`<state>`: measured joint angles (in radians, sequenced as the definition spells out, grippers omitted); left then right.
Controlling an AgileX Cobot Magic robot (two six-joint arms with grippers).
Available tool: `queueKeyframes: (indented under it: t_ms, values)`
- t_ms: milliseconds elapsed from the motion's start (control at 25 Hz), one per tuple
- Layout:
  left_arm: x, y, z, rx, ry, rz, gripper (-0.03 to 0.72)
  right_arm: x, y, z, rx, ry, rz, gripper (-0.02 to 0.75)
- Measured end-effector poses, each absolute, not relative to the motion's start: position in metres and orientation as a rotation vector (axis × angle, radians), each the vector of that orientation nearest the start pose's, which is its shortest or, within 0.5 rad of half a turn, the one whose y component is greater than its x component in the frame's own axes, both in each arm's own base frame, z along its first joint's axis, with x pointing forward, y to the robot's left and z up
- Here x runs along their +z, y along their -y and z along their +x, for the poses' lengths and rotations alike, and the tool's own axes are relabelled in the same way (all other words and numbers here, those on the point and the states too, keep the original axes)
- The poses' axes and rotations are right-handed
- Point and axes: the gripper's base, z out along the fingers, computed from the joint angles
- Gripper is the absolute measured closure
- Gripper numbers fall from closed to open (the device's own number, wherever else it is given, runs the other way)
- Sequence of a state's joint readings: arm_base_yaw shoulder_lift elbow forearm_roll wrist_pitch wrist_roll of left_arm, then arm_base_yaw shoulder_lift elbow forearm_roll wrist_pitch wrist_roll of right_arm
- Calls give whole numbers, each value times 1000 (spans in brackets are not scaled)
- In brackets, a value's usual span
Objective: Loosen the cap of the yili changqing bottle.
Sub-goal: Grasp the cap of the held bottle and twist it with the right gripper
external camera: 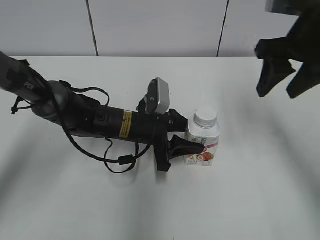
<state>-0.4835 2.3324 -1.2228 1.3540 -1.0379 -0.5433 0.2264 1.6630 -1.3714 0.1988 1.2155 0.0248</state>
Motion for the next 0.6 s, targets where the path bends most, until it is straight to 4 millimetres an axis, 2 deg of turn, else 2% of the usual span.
queueKeyframes:
  t_ms: [400, 600]
  values:
    - [67, 259, 328, -1019, -1423, 1489, 325, 278, -177, 327, 357, -2974, -420, 250]
    - [67, 259, 328, -1018, -1424, 1490, 325, 265, -199, 332, 354, -3001, -439, 250]
